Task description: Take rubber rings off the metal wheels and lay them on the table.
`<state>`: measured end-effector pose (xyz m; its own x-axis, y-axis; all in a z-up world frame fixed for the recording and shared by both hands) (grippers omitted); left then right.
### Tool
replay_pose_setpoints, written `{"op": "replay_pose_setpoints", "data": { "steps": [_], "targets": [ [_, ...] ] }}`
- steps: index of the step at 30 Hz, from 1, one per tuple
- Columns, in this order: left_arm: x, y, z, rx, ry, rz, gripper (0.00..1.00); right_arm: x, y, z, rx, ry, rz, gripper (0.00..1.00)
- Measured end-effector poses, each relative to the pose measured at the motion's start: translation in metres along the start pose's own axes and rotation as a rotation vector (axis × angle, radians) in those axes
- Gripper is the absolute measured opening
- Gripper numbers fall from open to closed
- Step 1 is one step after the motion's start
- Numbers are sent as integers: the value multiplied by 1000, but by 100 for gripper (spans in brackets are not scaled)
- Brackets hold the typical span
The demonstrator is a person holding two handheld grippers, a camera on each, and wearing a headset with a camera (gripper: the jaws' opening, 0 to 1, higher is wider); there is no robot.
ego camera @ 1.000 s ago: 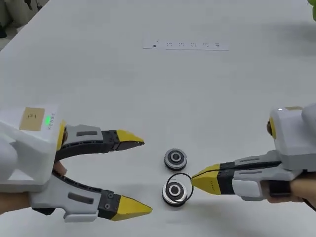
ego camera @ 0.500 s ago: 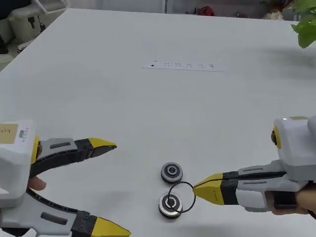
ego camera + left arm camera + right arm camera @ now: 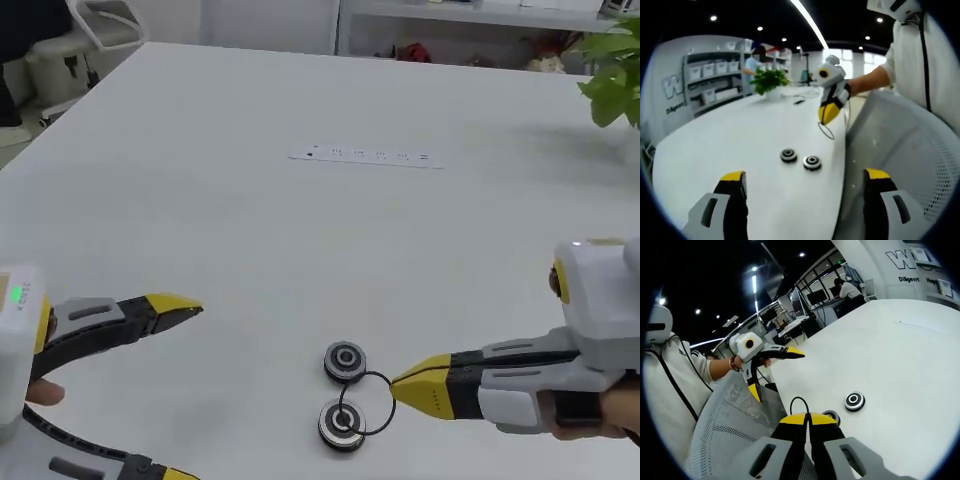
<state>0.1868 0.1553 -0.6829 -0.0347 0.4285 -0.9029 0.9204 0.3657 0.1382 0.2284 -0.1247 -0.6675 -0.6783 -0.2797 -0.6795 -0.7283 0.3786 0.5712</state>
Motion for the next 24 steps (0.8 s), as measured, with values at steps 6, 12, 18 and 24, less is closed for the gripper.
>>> {"op": "replay_pose_setpoints", "data": {
  "steps": [6, 12, 18, 24],
  "targets": [
    [10, -3, -2, -5, 25, -18, 99, -2, 4, 1, 1, 7, -13, 0],
    [14, -5, -4, -13, 35, -31, 99, -7, 7, 3, -1, 16, -27, 0],
    [15, -8, -6, -18, 32, -37, 99, -12, 9, 9, -7, 26, -41, 0],
    [16, -8, -7, -24, 30, -38, 98, -18, 11, 18, -21, 40, -57, 0]
  ]
}}
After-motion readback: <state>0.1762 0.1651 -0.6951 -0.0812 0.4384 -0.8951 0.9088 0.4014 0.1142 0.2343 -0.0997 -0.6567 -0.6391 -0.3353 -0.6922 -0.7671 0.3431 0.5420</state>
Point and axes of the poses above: the centre of the closed fingertips' face, and the gripper's own axes: z roughly forward along the fingers, y roughly to its left, x roughly out of its underside, the point moved 10 cm from there along -z, roughly backward along the fingers, and after that the axes turned 9 degrees about z, right-handed, at the moved point
